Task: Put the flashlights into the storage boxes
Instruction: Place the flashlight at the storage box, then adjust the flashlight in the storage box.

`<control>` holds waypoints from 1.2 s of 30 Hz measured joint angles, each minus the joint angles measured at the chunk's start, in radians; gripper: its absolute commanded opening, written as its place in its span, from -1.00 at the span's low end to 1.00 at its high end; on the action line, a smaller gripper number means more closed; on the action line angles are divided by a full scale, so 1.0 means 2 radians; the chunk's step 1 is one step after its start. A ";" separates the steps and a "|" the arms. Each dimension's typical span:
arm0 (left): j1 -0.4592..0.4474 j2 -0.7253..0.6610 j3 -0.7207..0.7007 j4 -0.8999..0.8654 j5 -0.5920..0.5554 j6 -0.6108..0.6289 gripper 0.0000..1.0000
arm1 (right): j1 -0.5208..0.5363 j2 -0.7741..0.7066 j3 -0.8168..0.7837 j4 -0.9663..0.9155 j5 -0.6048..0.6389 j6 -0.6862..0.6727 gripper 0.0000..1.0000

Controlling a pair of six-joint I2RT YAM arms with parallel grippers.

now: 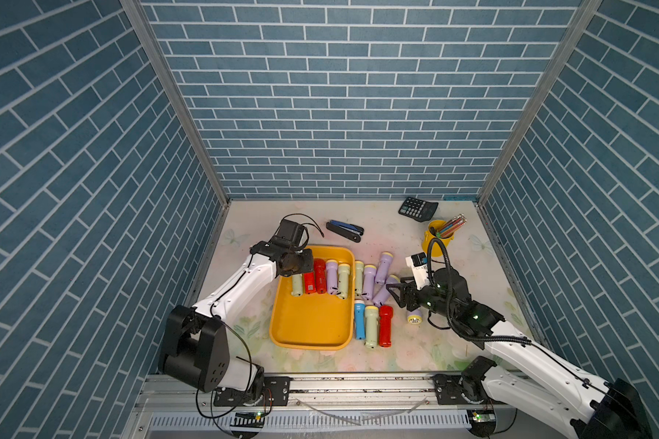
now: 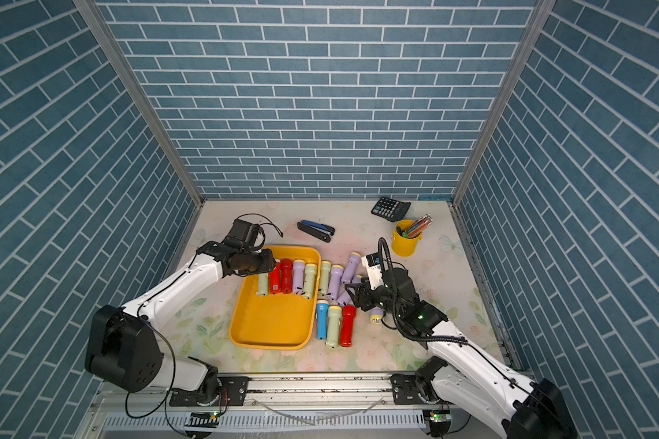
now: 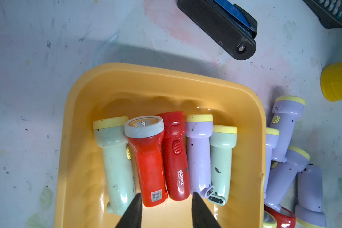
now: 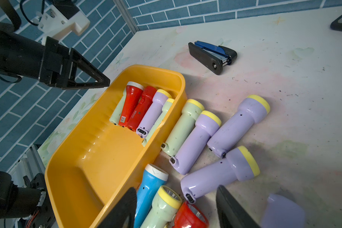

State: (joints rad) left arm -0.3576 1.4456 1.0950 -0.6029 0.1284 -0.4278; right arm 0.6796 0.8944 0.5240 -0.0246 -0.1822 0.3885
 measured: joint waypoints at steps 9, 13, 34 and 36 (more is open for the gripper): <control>0.003 0.042 0.000 -0.002 -0.006 0.026 -0.34 | 0.000 0.018 0.011 -0.002 -0.009 0.000 0.29; 0.008 0.055 0.000 0.005 -0.006 0.030 -0.37 | 0.000 0.023 0.011 -0.002 -0.012 0.000 0.29; 0.025 0.124 0.019 0.036 -0.006 0.037 -0.53 | 0.000 0.028 0.011 -0.002 -0.016 0.000 0.28; 0.025 0.126 0.019 0.039 -0.007 0.038 -0.53 | 0.000 0.028 0.011 -0.002 -0.016 0.000 0.29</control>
State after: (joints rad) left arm -0.3069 1.6981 1.1328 -0.5251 0.1146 -0.3523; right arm 0.6796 0.9512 0.5453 -0.0292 -0.2138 0.3885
